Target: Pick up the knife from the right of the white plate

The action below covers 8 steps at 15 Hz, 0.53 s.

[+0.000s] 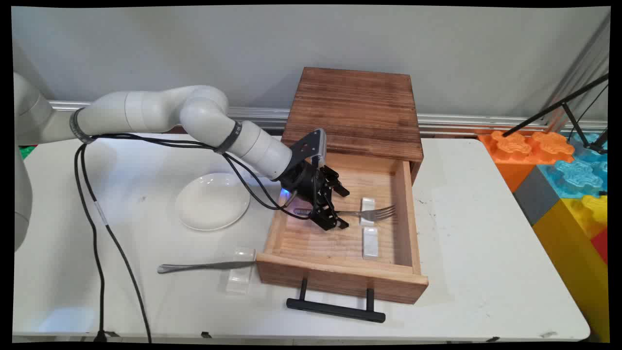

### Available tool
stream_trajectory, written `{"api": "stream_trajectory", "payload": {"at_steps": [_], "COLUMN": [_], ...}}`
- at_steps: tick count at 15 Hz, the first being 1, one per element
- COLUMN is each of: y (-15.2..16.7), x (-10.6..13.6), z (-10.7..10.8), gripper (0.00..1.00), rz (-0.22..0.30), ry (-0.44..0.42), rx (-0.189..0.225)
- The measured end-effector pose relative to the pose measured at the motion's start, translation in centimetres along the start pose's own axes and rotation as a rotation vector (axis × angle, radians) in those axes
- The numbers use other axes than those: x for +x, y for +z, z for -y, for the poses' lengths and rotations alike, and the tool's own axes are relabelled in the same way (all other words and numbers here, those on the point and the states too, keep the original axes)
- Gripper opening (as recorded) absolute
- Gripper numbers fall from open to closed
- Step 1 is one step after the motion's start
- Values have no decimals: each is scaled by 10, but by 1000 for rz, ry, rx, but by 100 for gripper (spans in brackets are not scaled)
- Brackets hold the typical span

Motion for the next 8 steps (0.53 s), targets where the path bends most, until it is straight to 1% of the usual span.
{"api": "stream_trajectory", "payload": {"at_steps": [5,8], "y": [-12,-24], "x": [19,36], "z": [-5,-11], "gripper": [100,100], "rz": [-6,4], "ry": [-33,-60], "rx": [1,3]}}
